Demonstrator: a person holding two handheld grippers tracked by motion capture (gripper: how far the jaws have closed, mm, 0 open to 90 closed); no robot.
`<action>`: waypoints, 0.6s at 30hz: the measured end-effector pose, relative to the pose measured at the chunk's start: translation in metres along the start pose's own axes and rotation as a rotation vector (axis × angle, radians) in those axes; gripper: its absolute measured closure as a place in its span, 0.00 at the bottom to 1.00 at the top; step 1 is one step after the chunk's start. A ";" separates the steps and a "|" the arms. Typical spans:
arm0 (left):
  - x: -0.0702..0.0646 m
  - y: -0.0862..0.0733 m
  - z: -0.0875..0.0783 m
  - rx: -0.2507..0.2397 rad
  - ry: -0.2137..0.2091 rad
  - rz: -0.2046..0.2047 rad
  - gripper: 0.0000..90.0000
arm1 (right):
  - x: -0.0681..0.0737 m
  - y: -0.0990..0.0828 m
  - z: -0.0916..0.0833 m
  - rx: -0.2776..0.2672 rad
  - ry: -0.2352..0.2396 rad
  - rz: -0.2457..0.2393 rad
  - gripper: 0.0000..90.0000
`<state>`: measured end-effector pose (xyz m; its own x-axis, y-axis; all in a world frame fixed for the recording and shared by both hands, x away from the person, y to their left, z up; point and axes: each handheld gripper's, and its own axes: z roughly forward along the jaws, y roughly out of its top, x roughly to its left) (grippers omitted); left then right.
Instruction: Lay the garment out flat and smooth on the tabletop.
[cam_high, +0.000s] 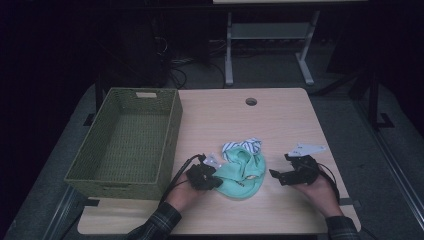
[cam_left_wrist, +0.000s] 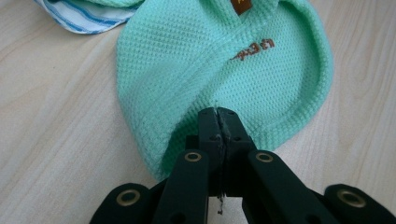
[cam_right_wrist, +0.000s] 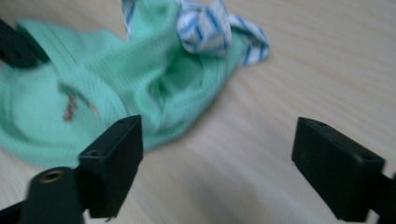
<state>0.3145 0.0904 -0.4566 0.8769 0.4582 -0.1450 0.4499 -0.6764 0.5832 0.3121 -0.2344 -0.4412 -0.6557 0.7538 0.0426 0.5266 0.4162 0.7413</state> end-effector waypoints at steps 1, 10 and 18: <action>-0.001 0.000 0.000 0.000 0.004 0.002 0.98 | -0.001 0.004 0.001 -0.003 0.014 0.000 0.24; -0.004 0.002 -0.001 0.024 0.031 0.028 0.98 | 0.004 0.038 0.017 -0.030 0.092 -0.048 0.46; -0.002 0.001 -0.001 0.013 0.025 0.022 1.00 | 0.012 0.064 0.029 -0.027 0.158 -0.090 0.58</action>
<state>0.3126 0.0892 -0.4553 0.8820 0.4577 -0.1122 0.4332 -0.6937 0.5754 0.3530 -0.1841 -0.4127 -0.7772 0.6243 0.0784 0.4487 0.4626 0.7646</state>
